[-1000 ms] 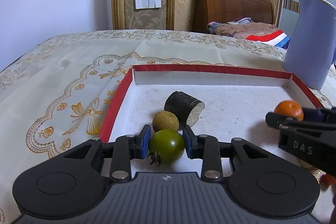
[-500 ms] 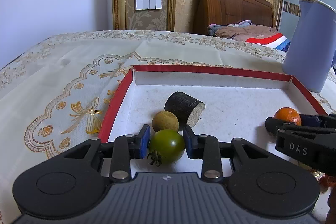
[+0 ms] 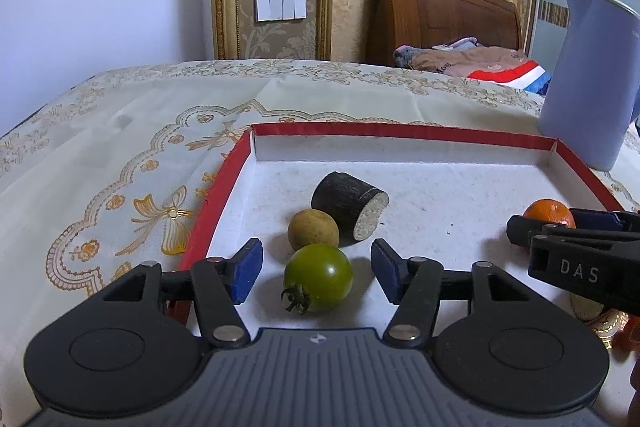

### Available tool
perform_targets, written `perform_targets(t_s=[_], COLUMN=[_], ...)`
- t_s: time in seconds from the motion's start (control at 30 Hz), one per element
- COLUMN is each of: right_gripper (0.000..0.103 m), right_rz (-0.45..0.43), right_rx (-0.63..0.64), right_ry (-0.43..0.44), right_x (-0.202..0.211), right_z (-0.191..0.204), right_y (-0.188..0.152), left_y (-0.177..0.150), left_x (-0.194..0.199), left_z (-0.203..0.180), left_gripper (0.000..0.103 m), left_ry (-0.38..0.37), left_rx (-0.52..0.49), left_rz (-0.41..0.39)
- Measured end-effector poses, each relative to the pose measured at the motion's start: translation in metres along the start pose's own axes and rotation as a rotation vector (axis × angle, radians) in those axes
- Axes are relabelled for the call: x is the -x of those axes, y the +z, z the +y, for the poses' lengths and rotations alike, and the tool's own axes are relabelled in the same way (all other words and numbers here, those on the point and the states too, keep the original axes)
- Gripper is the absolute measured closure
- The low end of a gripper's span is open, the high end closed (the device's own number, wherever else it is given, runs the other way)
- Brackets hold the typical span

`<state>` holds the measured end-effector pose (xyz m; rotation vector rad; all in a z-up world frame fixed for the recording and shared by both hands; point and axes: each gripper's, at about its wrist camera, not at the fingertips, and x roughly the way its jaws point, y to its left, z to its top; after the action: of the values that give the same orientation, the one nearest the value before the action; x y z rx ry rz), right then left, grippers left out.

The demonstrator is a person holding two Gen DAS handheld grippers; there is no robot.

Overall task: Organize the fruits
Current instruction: 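Lower the tomato and tangerine into the box and open both tools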

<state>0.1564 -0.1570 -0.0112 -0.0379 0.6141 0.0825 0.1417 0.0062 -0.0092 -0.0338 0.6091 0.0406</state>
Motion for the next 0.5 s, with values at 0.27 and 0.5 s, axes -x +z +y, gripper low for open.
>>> perform_targets(t_s=[0.27, 0.5], right_gripper=[0.016, 0.000], right_rz=[-0.058, -0.145], right_rx=[-0.011, -0.020], right_ry=[0.006, 0.026], right_x=[0.010, 0.028], right_z=[-0.003, -0.003], right_y=[-0.001, -0.006], left_y=[-0.002, -0.003], left_x=[0.001, 0.006], left_z=[-0.002, 0.000], left_gripper=[0.032, 0.032], left_ry=[-0.004, -0.027], left_rx=[-0.019, -0.011], left_rz=[0.001, -0.003])
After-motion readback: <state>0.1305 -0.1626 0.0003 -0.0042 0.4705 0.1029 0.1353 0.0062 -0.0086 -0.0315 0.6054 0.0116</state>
